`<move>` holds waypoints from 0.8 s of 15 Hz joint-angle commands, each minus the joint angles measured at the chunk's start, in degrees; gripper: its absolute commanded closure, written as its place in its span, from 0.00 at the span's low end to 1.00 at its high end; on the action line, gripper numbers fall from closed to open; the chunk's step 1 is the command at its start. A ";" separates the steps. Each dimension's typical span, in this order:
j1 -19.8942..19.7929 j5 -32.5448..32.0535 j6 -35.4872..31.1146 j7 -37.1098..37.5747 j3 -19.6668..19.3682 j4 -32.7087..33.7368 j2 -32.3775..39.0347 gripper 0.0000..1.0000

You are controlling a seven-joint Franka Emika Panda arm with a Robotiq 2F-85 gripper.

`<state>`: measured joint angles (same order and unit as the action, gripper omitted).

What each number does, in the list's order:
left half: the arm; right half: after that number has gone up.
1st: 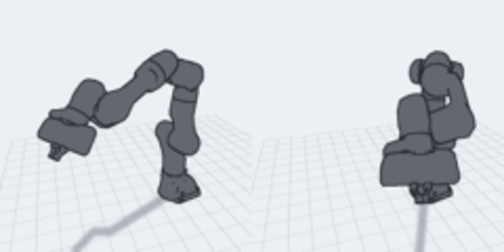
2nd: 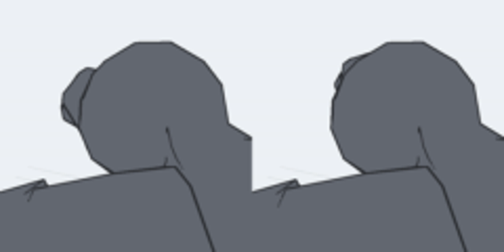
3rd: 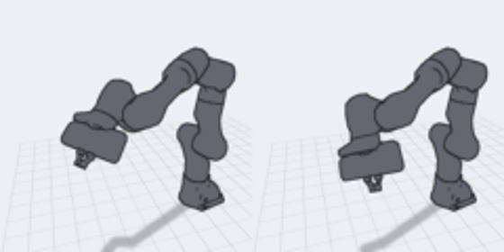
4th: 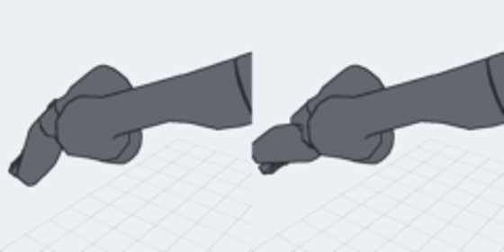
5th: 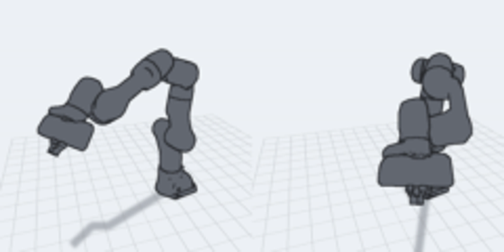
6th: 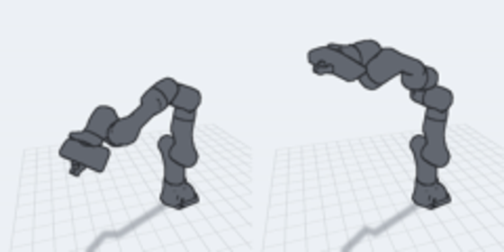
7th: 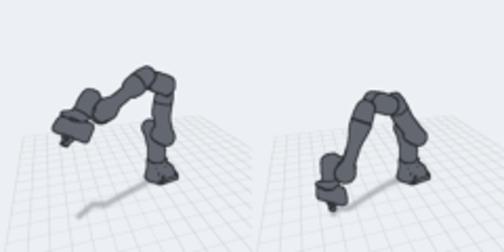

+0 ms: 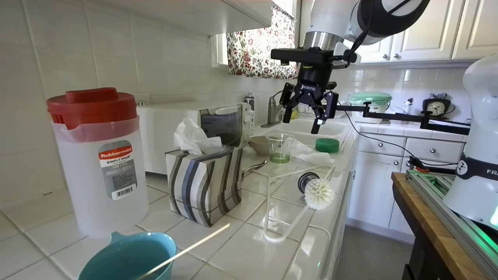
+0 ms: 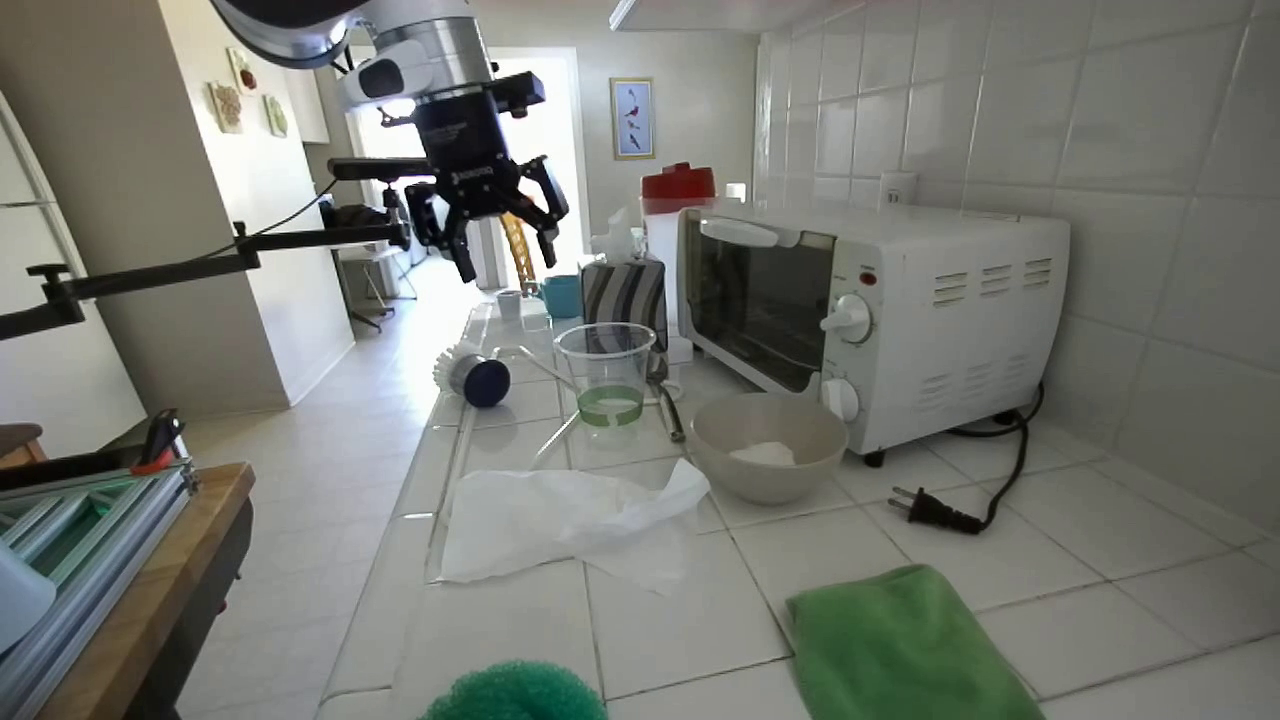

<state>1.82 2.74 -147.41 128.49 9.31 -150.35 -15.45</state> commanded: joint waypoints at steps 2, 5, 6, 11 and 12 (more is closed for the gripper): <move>-0.24 0.22 0.16 -0.41 0.09 0.03 0.29 0.00; -1.76 -0.01 0.83 6.53 0.86 0.61 -0.16 0.00; -1.91 0.29 1.22 8.33 0.90 0.78 -0.30 0.00; 0.93 2.76 1.36 5.87 -0.53 0.90 -0.35 0.00; 1.90 2.35 2.37 1.80 -0.81 0.64 -0.72 0.00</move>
<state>1.24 3.05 -147.25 138.27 9.71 -149.68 -15.26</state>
